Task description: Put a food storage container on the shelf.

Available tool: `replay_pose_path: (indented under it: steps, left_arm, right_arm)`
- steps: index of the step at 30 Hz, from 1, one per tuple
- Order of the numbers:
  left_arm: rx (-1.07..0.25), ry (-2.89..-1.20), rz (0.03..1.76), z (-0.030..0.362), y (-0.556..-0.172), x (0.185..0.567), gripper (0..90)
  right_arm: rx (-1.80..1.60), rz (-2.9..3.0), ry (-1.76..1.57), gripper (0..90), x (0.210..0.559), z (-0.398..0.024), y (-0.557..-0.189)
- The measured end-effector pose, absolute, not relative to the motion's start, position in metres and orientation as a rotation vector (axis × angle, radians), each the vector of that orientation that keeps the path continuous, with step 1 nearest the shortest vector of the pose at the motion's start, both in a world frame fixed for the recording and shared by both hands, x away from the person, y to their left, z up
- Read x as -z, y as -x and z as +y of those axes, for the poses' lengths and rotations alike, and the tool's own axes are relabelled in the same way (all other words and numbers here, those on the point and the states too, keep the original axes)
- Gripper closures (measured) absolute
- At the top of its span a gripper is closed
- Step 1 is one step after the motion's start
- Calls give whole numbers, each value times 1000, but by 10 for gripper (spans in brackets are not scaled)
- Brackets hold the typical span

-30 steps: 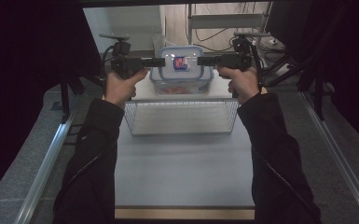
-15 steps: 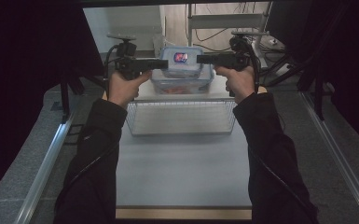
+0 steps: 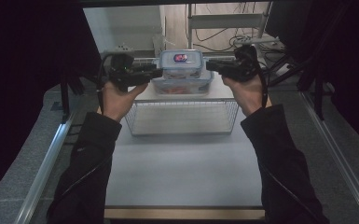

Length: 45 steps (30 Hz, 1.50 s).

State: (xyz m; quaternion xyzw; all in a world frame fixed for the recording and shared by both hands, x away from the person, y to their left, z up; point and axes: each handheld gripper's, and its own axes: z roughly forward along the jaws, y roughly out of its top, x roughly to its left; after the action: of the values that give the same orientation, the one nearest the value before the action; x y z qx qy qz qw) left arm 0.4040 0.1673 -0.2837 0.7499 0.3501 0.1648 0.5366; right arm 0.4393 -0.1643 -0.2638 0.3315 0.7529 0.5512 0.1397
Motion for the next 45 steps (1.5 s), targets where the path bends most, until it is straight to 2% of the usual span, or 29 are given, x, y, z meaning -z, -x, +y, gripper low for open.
replay_pose_path:
  steps: [2, 5, 10, 18, 22, 28, 31, 42, 45]
  left_arm:
    - [-377, -1799, 819, 165, -404, 289, 793]
    - [-364, -1790, 820, 161, -409, 292, 835]
    - [-376, -1793, 835, 156, -414, 292, 841]
    - [-351, -1783, 840, 154, -418, 294, 799]
    - [-402, -1819, 829, 151, -407, 298, 681]
    - [-428, -1829, 820, 148, -387, 312, 397]
    - [-438, -1850, 833, 146, -378, 325, 316]
    - [-368, -1839, 826, 155, -343, 367, 138]
    - [-378, -1849, 817, 155, -333, 377, 121]
  right_arm:
    - [-1584, 2207, -907, 892, 272, -158, -432]
    - [-1548, 2269, -876, 898, 283, -145, -431]
    - [-1522, 2282, -868, 898, 286, -133, -438]
    - [-1539, 2260, -926, 889, 289, -137, -448]
    - [-1575, 2272, -919, 775, 294, -142, -443]
    - [-1594, 2276, -868, 525, 303, -149, -427]
    - [-1571, 2297, -831, 437, 309, -150, -418]
    - [-1475, 2323, -755, 241, 342, -155, -387]
    - [-1463, 2338, -751, 202, 352, -157, -381]
